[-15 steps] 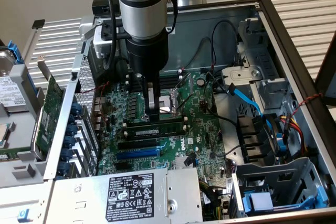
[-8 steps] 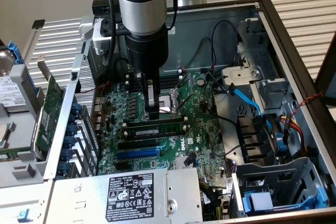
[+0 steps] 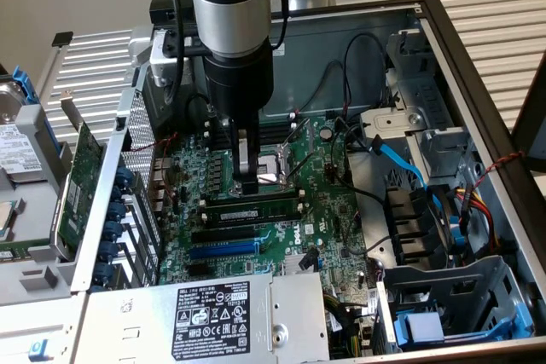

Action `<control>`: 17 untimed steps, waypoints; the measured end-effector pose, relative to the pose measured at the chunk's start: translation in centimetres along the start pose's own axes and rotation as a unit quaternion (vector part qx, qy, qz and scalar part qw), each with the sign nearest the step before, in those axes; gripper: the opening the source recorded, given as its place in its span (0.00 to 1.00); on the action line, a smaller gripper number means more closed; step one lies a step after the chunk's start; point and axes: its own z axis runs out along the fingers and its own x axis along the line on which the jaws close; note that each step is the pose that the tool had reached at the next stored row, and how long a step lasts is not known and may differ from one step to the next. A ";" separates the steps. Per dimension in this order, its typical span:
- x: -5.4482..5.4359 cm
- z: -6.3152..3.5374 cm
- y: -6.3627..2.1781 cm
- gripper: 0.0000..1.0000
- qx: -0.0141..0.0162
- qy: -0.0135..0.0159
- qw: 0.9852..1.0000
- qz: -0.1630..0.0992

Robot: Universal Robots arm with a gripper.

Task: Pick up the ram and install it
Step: 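Press down the ram until it locks into place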

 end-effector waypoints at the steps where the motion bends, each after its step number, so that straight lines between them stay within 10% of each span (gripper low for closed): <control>1: 0.0 0.00 0.00 0.11 0.000 0.000 1.000 0.008; 9: 0.0 0.00 0.00 0.11 -0.001 -0.001 0.998 0.068; 17: 0.0 0.01 0.00 0.11 -0.001 -0.001 0.991 0.131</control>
